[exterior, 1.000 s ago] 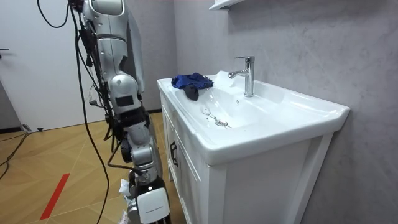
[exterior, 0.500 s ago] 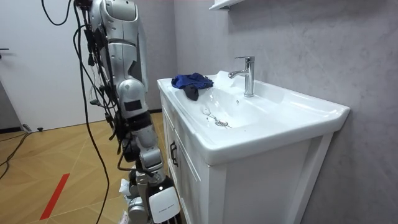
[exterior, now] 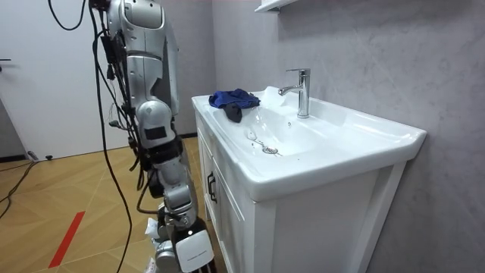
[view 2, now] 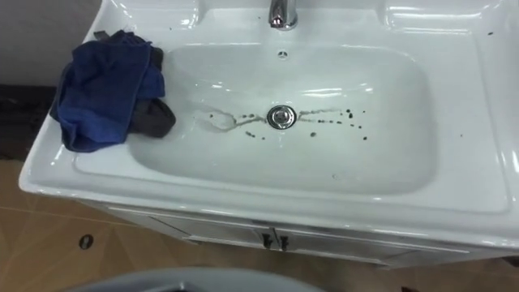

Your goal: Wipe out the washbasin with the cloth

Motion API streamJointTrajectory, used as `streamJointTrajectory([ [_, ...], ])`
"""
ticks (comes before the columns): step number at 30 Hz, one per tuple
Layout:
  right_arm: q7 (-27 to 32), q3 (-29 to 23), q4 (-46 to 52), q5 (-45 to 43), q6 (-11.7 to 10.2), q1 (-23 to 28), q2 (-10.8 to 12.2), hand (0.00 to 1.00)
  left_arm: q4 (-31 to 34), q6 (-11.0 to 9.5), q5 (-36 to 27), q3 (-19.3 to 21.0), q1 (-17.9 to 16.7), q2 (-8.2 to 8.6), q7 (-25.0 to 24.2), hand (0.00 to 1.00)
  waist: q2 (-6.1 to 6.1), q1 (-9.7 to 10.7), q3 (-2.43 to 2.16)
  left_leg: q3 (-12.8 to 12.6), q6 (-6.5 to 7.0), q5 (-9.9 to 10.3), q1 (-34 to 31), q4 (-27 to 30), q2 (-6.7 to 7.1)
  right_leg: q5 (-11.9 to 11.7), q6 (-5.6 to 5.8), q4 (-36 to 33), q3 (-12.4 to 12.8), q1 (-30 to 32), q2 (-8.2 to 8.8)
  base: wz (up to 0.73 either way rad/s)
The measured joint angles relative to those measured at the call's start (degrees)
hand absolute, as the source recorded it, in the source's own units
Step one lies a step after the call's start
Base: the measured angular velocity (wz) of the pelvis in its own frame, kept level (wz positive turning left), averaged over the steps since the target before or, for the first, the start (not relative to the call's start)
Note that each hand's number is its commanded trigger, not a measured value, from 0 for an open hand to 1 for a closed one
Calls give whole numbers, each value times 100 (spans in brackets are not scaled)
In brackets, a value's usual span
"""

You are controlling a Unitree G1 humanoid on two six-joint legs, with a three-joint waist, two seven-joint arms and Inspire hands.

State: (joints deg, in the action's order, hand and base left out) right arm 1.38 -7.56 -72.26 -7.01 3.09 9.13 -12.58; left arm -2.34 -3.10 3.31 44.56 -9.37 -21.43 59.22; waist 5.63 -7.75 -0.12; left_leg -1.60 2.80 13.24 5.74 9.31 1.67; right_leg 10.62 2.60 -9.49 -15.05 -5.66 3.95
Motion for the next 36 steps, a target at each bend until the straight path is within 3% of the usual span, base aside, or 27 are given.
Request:
streamJointTrajectory([
  [4,-168,5,-118,-3,-65,-8,-10,0,485,-1,637,-338,-20,0,-309,0,-61,134,22,2,0,0,5,15,1,0,0,7,40,-47,-2,-1],
  [8,-279,10,-201,-4,-65,2,-6,0,533,-1,644,-614,-22,2,-588,0,-87,269,62,-32,0,0,75,13,-2,0,0,39,89,-87,-7,-5],
  [12,-414,10,-226,1,-52,-1,-9,0,537,-1,643,-914,-29,30,-884,0,-132,339,60,-152,-2,1,93,-29,-22,-6,-10,58,238,-31,-36,-16],
  [17,-530,77,-319,-2,-51,-23,20,0,879,-1,647,-1577,-180,228,-1111,0,-220,564,30,-209,-2,1,108,-64,-73,-9,-13,29,267,-25,-51,-3],
  [23,-648,76,-378,-49,-48,-73,23,0,924,-5,652,-2205,-215,399,-1389,0,-268,749,38,-283,-3,1,168,-62,-92,-12,-19,63,390,-24,-75,-11],
  [29,-657,67,-374,-69,77,-81,66,0,915,1,571,-2468,-218,755,-1731,0,-358,914,27,-298,-3,1,155,-68,-99,-14,-21,62,415,-7,-85,-2],
  [36,-659,67,-384,-51,198,-80,135,0,778,13,371,-2690,-218,1031,-2135,0,-483,895,-2,-385,-3,1,182,-68,-101,-15,-24,62,493,-25,-88,-6],
])
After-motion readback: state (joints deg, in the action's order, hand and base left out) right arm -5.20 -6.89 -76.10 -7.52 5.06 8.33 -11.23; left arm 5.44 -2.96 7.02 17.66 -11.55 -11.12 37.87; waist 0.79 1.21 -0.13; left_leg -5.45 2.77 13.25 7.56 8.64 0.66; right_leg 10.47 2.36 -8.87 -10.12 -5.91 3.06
